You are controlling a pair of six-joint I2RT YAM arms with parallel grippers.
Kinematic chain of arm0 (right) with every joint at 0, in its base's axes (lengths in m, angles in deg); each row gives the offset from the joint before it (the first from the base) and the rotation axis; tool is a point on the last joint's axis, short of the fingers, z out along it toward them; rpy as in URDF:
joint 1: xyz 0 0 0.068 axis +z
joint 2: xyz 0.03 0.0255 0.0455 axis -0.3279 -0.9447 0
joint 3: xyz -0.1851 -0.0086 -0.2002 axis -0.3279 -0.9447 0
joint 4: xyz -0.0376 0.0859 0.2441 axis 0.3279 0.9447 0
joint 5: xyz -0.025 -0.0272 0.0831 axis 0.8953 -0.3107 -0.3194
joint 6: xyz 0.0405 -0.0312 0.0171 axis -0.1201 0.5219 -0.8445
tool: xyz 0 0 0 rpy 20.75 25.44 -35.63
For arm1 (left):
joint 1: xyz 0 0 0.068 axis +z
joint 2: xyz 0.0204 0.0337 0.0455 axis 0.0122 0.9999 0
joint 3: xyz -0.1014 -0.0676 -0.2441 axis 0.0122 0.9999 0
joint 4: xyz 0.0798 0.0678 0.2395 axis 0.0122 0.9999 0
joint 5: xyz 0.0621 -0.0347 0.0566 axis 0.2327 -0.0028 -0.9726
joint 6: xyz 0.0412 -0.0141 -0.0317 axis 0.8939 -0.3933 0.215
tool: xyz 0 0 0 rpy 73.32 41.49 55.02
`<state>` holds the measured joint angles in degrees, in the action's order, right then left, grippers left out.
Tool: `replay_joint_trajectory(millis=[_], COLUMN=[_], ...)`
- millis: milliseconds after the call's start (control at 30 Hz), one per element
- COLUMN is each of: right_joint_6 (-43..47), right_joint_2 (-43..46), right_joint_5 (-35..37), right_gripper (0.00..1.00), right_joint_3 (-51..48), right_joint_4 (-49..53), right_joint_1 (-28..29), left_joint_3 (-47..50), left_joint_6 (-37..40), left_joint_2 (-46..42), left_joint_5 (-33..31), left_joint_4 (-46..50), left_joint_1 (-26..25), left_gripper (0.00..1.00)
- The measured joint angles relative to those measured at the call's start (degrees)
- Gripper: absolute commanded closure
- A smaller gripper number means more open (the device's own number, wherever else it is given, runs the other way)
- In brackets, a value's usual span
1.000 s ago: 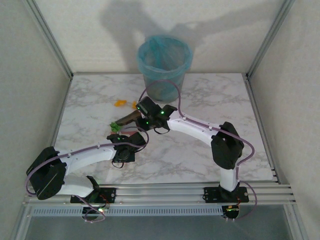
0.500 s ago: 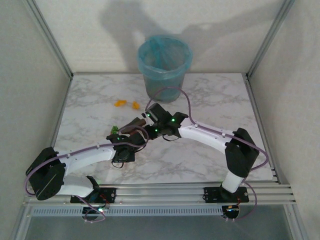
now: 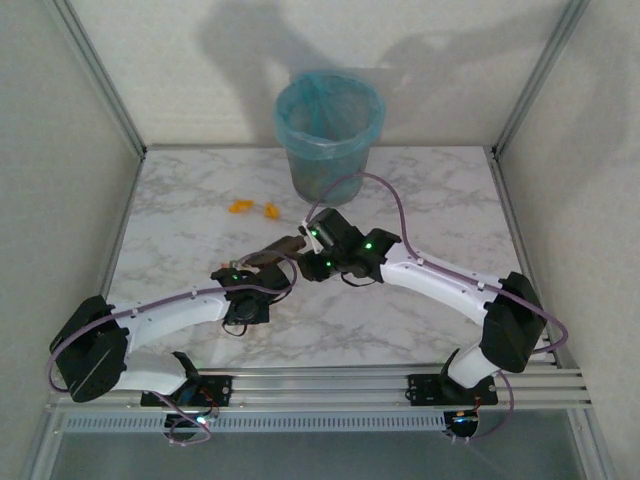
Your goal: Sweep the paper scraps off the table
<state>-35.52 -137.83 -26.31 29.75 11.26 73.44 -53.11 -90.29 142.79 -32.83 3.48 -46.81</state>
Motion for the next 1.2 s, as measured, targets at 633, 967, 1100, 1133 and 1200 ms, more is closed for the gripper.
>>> replay_joint_trajectory(millis=[633, 967, 1100, 1133, 1200], right_joint_6=[-2.2, -2.2, -2.2, -2.2, -2.2], right_joint_2=[-5.2, -8.2, -8.2, -8.2, -7.9], right_joint_5=[1.2, 2.8, 2.8, 2.8, 3.1], right_gripper=[1.00, 1.00, 1.00, 1.00, 1.00], right_joint_3=[4.8, 8.0, 7.9, 7.8, 7.1], right_joint_4=[1.3, 1.9, 1.8, 1.7, 1.6], right_joint_1=[-0.6, -0.8, -0.8, -0.8, -0.9], left_joint_3=[0.0, 0.0, 0.0, 0.0, 0.0], left_joint_6=[0.0, 0.0, 0.1, 0.2, 0.2], left_joint_2=[-0.2, 1.2, 2.3, 2.6, 3.3], left_joint_5=[0.0, -0.3, -1.3, -1.6, -2.3], left_joint_4=[-0.2, -2.8, -4.9, -5.4, -6.5], left_joint_1=[0.0, -0.1, -0.3, -0.3, -0.3], left_gripper=[1.00, 1.00, 1.00, 1.00, 1.00])
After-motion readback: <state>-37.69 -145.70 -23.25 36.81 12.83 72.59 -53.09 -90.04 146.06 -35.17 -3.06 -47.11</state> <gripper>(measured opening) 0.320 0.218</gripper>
